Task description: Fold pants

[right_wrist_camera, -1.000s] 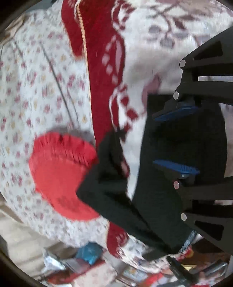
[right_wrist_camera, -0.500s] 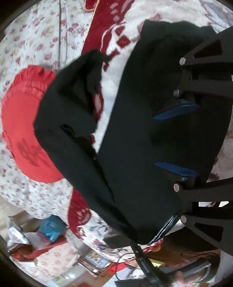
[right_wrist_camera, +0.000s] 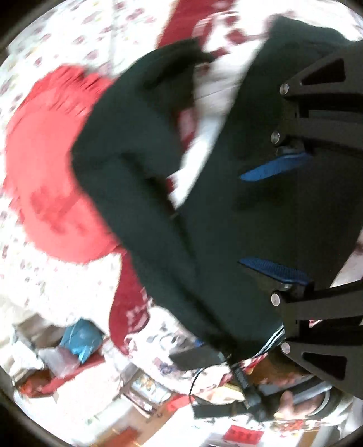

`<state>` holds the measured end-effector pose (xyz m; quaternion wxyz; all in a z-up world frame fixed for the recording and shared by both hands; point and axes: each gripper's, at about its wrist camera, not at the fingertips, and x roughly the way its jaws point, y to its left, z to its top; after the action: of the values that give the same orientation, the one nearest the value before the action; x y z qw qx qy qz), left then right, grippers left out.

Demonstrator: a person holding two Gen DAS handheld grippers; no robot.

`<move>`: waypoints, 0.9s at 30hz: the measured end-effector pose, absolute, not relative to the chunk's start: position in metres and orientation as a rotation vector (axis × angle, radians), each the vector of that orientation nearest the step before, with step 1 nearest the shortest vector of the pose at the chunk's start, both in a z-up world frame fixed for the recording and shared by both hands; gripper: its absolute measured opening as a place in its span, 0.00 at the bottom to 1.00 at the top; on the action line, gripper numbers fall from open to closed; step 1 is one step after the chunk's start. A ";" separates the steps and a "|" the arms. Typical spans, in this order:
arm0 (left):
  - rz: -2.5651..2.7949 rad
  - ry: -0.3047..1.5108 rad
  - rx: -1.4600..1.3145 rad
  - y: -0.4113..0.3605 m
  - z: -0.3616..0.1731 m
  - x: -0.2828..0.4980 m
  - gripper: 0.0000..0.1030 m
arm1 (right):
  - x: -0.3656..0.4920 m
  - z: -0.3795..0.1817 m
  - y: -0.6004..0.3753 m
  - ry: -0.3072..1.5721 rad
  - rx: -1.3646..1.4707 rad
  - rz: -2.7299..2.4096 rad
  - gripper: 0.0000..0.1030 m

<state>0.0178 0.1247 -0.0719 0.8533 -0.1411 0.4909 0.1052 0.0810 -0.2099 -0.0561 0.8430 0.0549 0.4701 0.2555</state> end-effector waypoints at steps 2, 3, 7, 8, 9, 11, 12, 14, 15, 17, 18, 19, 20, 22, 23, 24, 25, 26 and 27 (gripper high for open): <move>0.205 1.024 -0.290 0.123 -0.067 0.025 0.50 | 0.096 -0.037 -0.191 0.952 0.082 0.565 0.54; 0.199 1.019 -0.287 0.122 -0.064 0.028 0.50 | 0.104 -0.029 -0.180 0.931 0.069 0.586 0.55; 0.163 0.989 -0.293 0.119 -0.055 0.038 0.55 | 0.142 -0.015 -0.137 0.901 0.069 0.677 0.65; 0.158 0.990 -0.296 0.119 -0.054 0.041 0.55 | 0.157 -0.017 -0.122 0.909 0.059 0.701 0.65; 0.152 0.991 -0.298 0.119 -0.054 0.043 0.55 | 0.170 -0.021 -0.111 0.925 0.041 0.709 0.65; 0.144 1.003 -0.299 0.118 -0.058 0.049 0.55 | 0.196 -0.032 -0.086 0.963 -0.014 0.704 0.65; 0.139 1.010 -0.296 0.117 -0.060 0.051 0.55 | 0.209 -0.039 -0.073 0.980 -0.053 0.700 0.65; 0.131 1.024 -0.265 0.115 -0.066 0.056 0.55 | 0.227 -0.053 -0.053 1.001 -0.128 0.683 0.65; 0.134 1.023 -0.252 0.114 -0.068 0.057 0.55 | 0.236 -0.062 -0.047 1.013 -0.164 0.668 0.65; 0.131 1.019 -0.240 0.115 -0.073 0.059 0.55 | 0.252 -0.079 -0.032 1.058 -0.205 0.654 0.66; 0.129 1.020 -0.241 0.115 -0.076 0.060 0.55 | 0.259 -0.088 -0.029 1.089 -0.224 0.663 0.68; 0.127 1.020 -0.245 0.116 -0.078 0.061 0.55 | 0.263 -0.096 -0.024 1.115 -0.250 0.671 0.68; 0.125 1.018 -0.251 0.117 -0.081 0.062 0.58 | 0.266 -0.104 -0.021 1.132 -0.284 0.674 0.68; 0.130 1.014 -0.260 0.118 -0.085 0.063 0.64 | 0.270 -0.115 -0.015 1.114 -0.325 0.681 0.69; 0.129 1.013 -0.274 0.121 -0.088 0.064 0.66 | 0.271 -0.118 -0.017 1.111 -0.308 0.688 0.68; 0.127 1.014 -0.285 0.122 -0.090 0.065 0.67 | 0.273 -0.119 -0.021 1.110 -0.266 0.695 0.56; 0.126 1.015 -0.298 0.124 -0.091 0.066 0.68 | 0.274 -0.119 -0.025 1.107 -0.214 0.703 0.37; 0.126 1.016 -0.317 0.127 -0.092 0.067 0.69 | 0.273 -0.119 -0.028 1.096 -0.190 0.709 0.30; 0.125 1.018 -0.324 0.128 -0.092 0.068 0.69 | 0.268 -0.116 -0.030 1.079 -0.181 0.725 0.24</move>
<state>0.0677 0.1277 -0.0922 0.8589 -0.1545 0.4847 0.0597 0.2684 -0.0296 -0.1158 0.7924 -0.0841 0.5014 0.3371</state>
